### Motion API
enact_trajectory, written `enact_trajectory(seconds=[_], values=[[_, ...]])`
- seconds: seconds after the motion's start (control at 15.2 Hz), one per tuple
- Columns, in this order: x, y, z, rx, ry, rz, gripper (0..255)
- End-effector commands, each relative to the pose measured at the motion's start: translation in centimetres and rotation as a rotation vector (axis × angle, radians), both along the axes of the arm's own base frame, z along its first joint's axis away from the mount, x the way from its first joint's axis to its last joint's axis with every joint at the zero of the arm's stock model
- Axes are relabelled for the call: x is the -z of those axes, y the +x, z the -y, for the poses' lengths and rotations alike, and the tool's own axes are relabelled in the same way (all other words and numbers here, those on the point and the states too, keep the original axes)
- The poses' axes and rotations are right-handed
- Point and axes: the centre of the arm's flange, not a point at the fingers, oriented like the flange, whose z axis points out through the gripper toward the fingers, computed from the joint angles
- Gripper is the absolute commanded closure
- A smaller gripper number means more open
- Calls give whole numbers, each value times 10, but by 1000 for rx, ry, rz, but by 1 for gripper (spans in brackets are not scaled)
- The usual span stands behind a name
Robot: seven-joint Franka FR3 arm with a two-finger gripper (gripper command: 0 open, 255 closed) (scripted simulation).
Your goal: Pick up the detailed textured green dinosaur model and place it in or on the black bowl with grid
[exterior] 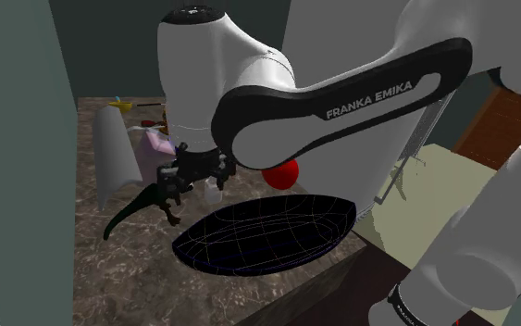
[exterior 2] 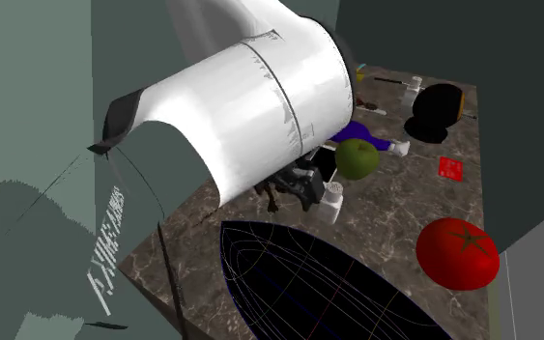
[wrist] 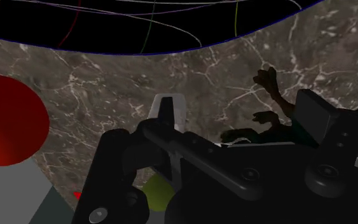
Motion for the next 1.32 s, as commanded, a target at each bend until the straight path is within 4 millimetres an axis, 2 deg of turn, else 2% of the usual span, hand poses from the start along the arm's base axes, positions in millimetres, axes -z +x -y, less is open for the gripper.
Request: enact_trajectory(seconds=[0.0, 0.26, 0.33, 0.86, 1.25], values=[[6, 14, -22, 13, -16, 25, 0], [25, 41, -65, 33, -47, 66, 0], [28, 45, -71, 36, -51, 71, 0], [66, 54, -62, 36, -51, 71, 0], [66, 54, -62, 36, -51, 71, 0]])
